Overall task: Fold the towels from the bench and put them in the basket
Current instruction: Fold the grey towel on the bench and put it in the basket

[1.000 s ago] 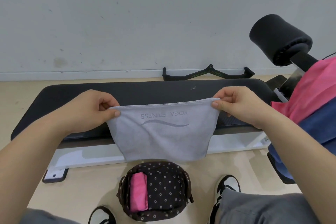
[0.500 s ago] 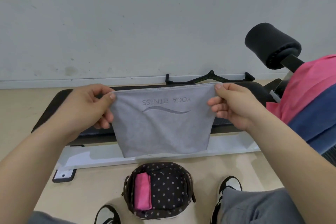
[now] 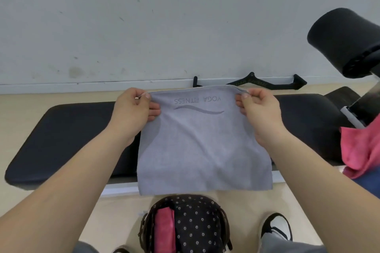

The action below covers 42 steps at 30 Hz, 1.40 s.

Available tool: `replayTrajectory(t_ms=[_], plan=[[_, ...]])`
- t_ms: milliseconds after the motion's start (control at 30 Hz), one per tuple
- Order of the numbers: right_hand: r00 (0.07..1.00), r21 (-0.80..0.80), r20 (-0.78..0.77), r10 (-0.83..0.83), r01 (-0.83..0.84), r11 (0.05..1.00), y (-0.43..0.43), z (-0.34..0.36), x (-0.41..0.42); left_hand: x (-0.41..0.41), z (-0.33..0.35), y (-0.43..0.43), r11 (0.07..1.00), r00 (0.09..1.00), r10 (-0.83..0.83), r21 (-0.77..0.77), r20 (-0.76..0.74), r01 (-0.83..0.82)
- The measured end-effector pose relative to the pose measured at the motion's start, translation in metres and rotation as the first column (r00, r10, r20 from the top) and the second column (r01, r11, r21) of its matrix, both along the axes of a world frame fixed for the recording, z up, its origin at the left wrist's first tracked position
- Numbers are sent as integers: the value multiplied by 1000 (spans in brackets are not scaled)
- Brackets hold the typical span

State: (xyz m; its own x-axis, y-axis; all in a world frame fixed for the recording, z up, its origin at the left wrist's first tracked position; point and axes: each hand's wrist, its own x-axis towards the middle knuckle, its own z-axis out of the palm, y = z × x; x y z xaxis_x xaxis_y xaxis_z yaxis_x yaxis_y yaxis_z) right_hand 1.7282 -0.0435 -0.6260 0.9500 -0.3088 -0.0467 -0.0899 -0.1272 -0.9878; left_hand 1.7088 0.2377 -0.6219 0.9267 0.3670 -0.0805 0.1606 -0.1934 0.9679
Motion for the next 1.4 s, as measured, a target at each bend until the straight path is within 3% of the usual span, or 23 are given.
replayTrajectory(t_ms=[133,233,333,433,533,600,633,800,867,933,1000,1100,1233,1400], plan=[[970,-76,6,245,-243,967,1,-1,2,11,-9,2,987,994,-105,117,-17,107],[945,-362,-60,322,-321,875,-4,4,-5,0,-11,8,875,968,-238,417,-76,247],[904,-612,-149,400,-402,681,-5,13,-27,-33,-11,3,636,929,-367,718,-41,283],[817,-797,-183,546,-448,404,12,6,-65,-75,-30,-18,401,814,-581,871,2,284],[733,-806,-437,522,-576,133,17,-22,-89,-98,-60,-28,84,731,-637,920,-246,382],[708,-815,-509,490,-579,-11,8,-38,-91,-97,-69,-18,-49,737,-605,938,-301,343],[708,-823,-503,496,-567,-27,5,-40,-91,-97,-68,-12,-75,745,-588,938,-315,337],[736,-863,-458,499,-502,-51,7,-41,-96,-108,-48,0,36,722,-658,948,-215,316],[767,-915,-342,543,-403,-6,16,-41,-101,-112,-36,1,150,735,-671,952,-101,267],[783,-948,-189,593,-303,98,21,-41,-105,-113,-24,2,243,755,-656,943,-13,228],[787,-942,-92,609,-267,202,20,-38,-106,-115,-18,4,253,773,-634,952,29,173],[831,-937,-59,553,-238,257,8,-22,-103,-117,-16,11,218,803,-596,964,11,149],[863,-912,-140,486,-303,276,-13,-3,-96,-109,-18,25,258,817,-577,943,-23,209],[845,-821,-300,443,-465,331,-35,13,-100,-117,2,28,561,867,-491,731,-85,389]])
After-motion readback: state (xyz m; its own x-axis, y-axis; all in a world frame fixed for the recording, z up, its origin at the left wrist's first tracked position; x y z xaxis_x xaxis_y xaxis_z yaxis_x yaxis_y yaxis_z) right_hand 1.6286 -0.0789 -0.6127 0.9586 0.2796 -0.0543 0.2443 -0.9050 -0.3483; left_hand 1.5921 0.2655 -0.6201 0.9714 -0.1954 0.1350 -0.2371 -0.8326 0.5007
